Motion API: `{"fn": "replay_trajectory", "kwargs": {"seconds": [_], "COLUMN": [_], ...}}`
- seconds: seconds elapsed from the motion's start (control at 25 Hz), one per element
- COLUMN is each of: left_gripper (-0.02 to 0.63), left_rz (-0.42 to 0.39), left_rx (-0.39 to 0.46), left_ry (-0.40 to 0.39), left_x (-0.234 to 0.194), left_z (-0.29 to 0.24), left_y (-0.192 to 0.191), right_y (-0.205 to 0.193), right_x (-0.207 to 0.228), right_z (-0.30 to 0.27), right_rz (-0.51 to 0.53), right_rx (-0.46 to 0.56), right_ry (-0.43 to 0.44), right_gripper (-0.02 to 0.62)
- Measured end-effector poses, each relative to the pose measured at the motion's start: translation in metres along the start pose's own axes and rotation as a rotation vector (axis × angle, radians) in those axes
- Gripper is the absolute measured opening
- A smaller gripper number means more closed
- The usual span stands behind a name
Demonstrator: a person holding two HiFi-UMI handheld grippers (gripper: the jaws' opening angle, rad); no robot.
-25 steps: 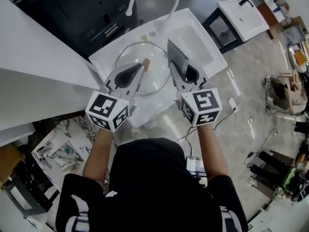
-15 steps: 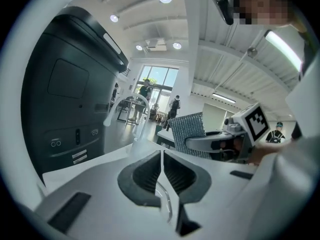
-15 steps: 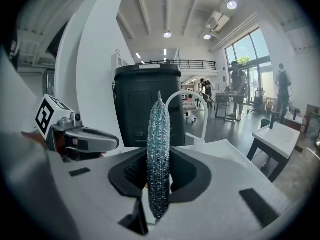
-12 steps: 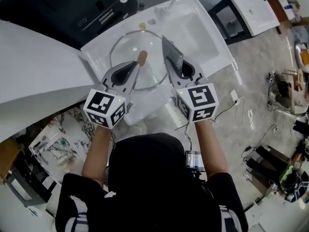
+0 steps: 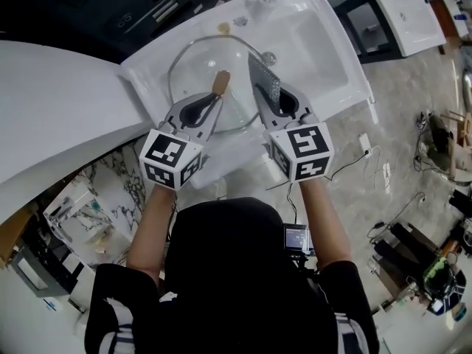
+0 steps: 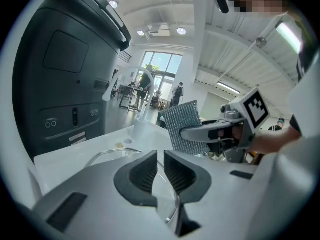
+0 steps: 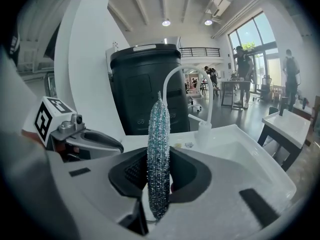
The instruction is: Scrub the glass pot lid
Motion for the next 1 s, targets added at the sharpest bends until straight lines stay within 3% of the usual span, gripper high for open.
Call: {"fn": "replay_trajectory", "kwargs": {"seconds": [0.56,0.68,1.0], "left_gripper": [0.021,0.088,0.178], "left_rz": [0.012,-0.009,-0.136], "left_rx": [-0.106,-0.141,-0.230], "left_ry": [0.065,0.067,0.098], "left_x": [-0.011,-0.013,-0.014], "left_z": [-0.034,-0.039,-0.056], "left_y": [-0.021,-0.026,-0.039], "right_y": [-0.024,-0.026,-0.042], "right_x": [0.012,0.013,0.017], "right_z": [-0.027,-0.030,-0.030], "right_rz": [-0.019,-0.011,-0.007], "right_rx": [-0.055,-0.048,-0.093], "right_ry": [0.059,0.063,0.068], "right_gripper": [0.069,0.069,0.069]}}
Point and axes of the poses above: the fingertips, and each gripper's own axes: z backward along the fingers, x to its right, y out of its top, the point moved 9 cm from there along z, backward along the fingers, and after that the axes turned 7 degrees about y, right-handed, at the moved point
